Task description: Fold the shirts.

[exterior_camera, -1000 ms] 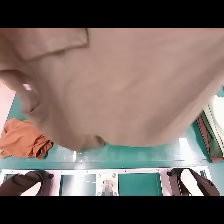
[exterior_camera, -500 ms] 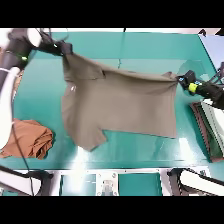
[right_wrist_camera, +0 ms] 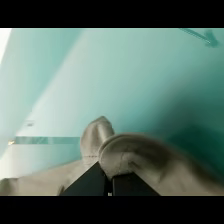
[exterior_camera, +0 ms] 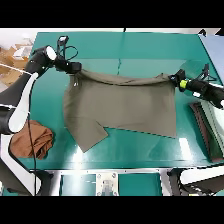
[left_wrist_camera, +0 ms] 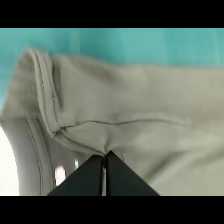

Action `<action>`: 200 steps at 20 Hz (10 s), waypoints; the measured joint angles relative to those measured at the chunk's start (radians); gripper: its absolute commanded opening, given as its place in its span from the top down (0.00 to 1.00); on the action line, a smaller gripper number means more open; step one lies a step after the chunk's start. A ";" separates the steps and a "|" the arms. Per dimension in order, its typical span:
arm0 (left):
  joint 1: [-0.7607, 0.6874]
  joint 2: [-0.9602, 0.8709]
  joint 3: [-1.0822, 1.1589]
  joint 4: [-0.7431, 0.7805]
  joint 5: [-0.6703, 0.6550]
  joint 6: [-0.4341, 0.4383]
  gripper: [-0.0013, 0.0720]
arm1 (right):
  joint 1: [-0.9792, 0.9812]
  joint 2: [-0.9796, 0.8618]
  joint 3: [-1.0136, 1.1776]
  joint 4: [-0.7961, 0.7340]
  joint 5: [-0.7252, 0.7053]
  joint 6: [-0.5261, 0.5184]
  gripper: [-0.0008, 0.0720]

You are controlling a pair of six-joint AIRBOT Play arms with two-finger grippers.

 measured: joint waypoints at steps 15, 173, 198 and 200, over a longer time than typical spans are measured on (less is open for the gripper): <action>0.076 -0.008 0.035 -0.017 -0.529 0.016 0.95 | -0.194 -0.024 0.123 -0.518 0.538 0.053 0.97; -0.273 -0.058 0.061 -0.406 -0.342 0.108 0.95 | 0.129 0.237 0.550 -0.522 0.986 0.381 0.97; 0.154 0.082 0.203 0.153 -0.834 0.001 0.95 | 0.789 -0.124 0.456 -0.568 0.154 0.464 0.29; 0.154 0.082 0.203 0.152 -0.832 -0.003 0.95 | 0.646 -0.098 0.449 -0.607 0.286 0.481 0.29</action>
